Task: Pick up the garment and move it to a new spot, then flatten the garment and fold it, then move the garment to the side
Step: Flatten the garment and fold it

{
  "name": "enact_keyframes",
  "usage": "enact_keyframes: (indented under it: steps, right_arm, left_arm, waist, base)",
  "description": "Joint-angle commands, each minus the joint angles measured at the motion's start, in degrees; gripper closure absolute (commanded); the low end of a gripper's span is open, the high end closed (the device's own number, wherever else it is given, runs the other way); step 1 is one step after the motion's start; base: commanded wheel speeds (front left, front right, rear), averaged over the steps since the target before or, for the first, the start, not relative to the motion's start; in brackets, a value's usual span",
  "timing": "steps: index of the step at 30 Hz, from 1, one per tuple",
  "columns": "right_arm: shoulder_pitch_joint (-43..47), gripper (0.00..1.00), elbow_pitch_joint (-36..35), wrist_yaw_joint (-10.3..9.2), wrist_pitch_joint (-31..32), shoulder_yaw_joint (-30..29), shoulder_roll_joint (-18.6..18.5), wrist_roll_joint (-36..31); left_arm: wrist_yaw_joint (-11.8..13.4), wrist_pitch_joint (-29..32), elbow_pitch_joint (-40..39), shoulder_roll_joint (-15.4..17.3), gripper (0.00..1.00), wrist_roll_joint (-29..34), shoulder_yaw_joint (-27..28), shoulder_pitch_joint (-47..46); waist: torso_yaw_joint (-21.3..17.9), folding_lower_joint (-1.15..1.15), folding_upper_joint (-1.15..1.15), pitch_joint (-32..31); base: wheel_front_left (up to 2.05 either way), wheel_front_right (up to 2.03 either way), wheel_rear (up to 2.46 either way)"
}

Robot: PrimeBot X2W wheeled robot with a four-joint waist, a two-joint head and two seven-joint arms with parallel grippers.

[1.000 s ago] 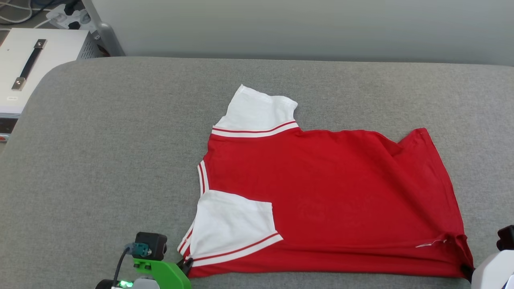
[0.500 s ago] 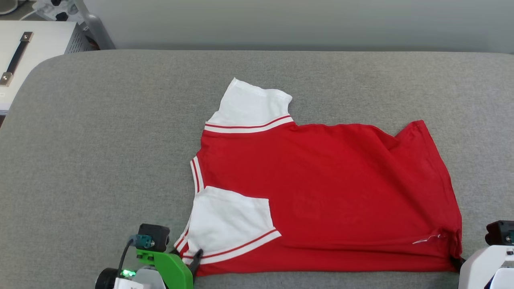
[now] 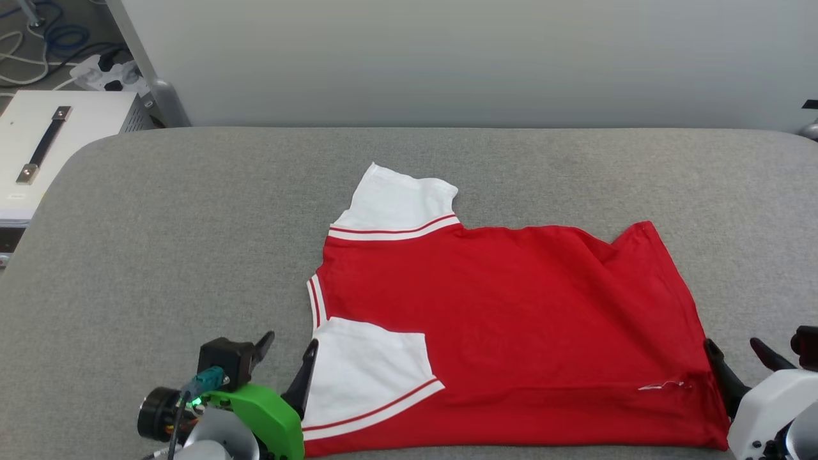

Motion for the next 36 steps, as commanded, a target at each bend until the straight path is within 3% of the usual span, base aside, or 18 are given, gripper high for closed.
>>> enact_keyframes:
  steps: [1,6,11,17,25,31,36]
  right_arm:
    - [-0.94,0.0,-1.38,-0.1,-2.41,0.62,0.06,0.17]
    - [-0.3,0.0,-4.73,-0.1,-10.94,1.0,1.22,-0.66]
    - [0.51,0.0,-6.83,-0.1,-18.79,1.18,3.78,-3.06]
    - [-0.04,0.0,-6.22,-0.1,-26.01,1.12,7.09,-6.05]
    - [-2.47,0.0,-5.51,-0.1,-28.19,2.87,9.23,-7.25]
    - [-4.6,0.0,-6.07,-0.1,-28.06,4.36,10.1,-7.59]
    - [-6.34,0.0,-6.39,-0.1,-28.12,5.51,10.58,-7.35]
  left_arm:
    - [0.65,-2.36,-0.64,0.46,0.0,1.94,0.92,-1.59]
    - [2.07,-5.56,-3.39,-0.83,0.0,7.94,4.46,-1.36]
    - [0.93,-5.67,-10.61,-5.58,0.0,17.2,15.37,3.21]
    - [-5.98,-5.69,-12.89,-12.36,0.0,25.99,25.48,9.79]
    - [-13.88,-5.69,-10.21,-18.05,0.0,31.94,32.85,8.07]
    - [-18.8,-5.37,-4.51,-15.61,0.0,33.08,34.34,0.85]
    - [-22.03,3.35,-0.29,-10.92,0.0,32.69,33.23,-9.42]
  waist:
    - [-0.5,0.0,0.0,-0.94]
    - [-1.21,0.0,0.0,-1.22]
    - [-2.04,0.0,0.0,-0.27]
    - [-3.77,0.0,0.0,1.23]
    - [-6.98,0.0,0.0,4.95]
    - [-10.62,0.0,0.0,9.23]
    - [-13.47,0.0,0.0,13.58]
  base:
    - [0.0,0.0,0.0]
    - [0.0,0.0,0.0]
    - [0.0,0.0,0.0]
    - [0.0,0.0,0.0]
    - [0.0,0.0,0.0]
    - [0.0,0.0,0.0]
    - [0.0,0.0,0.0]
